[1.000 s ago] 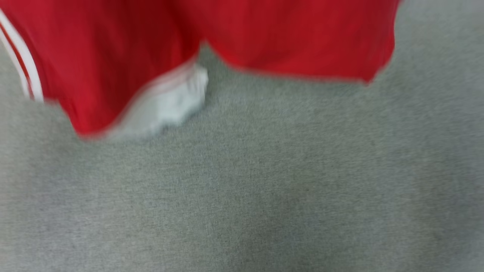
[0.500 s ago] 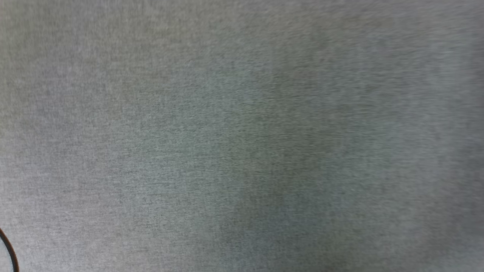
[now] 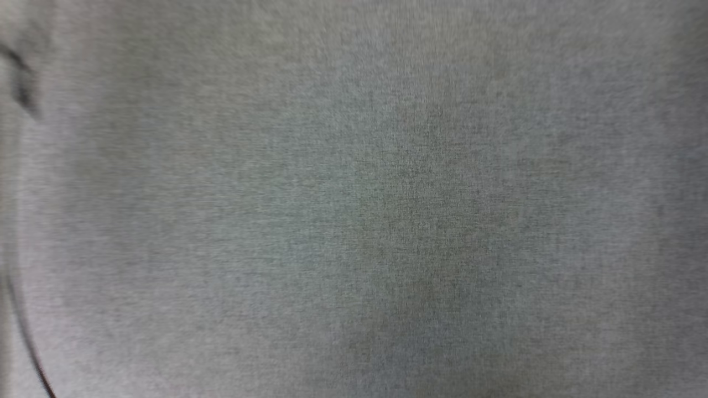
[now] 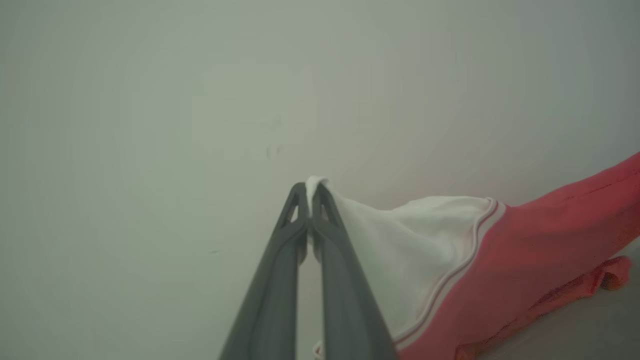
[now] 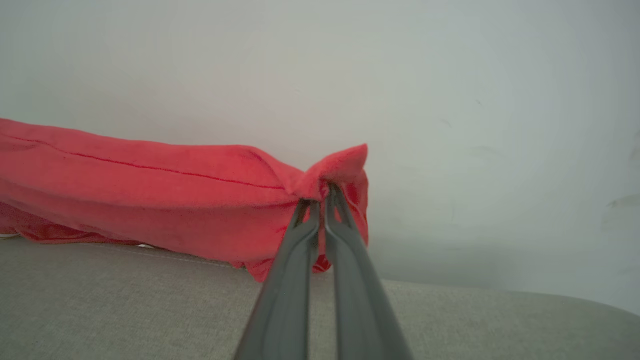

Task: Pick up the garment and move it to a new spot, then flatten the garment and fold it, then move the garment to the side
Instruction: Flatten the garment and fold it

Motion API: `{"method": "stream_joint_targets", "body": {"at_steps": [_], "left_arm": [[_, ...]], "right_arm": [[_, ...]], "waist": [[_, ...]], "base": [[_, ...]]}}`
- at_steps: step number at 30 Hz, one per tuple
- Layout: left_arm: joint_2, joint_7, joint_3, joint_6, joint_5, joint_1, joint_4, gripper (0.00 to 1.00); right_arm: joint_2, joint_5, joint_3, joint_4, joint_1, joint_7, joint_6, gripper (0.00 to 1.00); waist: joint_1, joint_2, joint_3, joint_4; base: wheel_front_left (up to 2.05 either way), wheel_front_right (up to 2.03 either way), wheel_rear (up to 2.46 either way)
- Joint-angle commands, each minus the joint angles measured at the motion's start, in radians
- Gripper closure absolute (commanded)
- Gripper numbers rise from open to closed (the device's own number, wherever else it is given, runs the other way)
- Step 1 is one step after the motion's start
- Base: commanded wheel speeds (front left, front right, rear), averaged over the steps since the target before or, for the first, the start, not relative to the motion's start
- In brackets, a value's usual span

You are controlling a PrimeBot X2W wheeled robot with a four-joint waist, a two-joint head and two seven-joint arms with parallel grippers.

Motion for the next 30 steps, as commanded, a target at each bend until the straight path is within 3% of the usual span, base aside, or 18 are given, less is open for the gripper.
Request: {"method": "stream_joint_targets", "body": {"at_steps": [1, 6, 14, 21, 30], "left_arm": [[-0.018, -0.007, 0.012, 0.006, -0.007, 0.081, -0.025, 1.00], [-0.072, -0.007, 0.043, 0.018, -0.007, 0.389, -0.116, 1.00], [-0.102, -0.007, 0.066, 0.023, -0.002, 0.813, -0.201, 1.00], [-0.069, 0.005, 0.045, 0.020, -0.029, 1.115, -0.246, 1.00], [0.016, 0.104, 0.025, 0.031, -0.073, 1.421, -0.400, 1.00]], "right_arm": [[0.009, 0.006, -0.005, 0.015, 0.053, -0.020, -0.001, 1.00], [0.016, 0.034, 0.029, 0.051, 0.237, -0.062, -0.001, 1.00], [-0.029, 0.177, 0.148, 0.028, 0.550, -0.071, -0.001, 1.00], [-0.091, 0.319, 0.219, -0.044, 0.800, -0.025, -0.001, 1.00], [-0.158, 0.441, 0.246, -0.154, 1.031, 0.021, -0.001, 1.00]], "waist": [[-0.0002, 0.0000, -0.047, 0.012], [-0.0002, 0.0000, -0.152, 0.021], [-0.0002, 0.0000, -0.332, 0.040], [-0.0002, 0.0000, -0.463, 0.047], [-0.0002, 0.0000, -0.576, 0.042]], "base": [[0.00, 0.00, 0.00], [0.00, 0.00, 0.00], [0.00, 0.00, 0.00], [0.00, 0.00, 0.00], [0.00, 0.00, 0.00]]}}
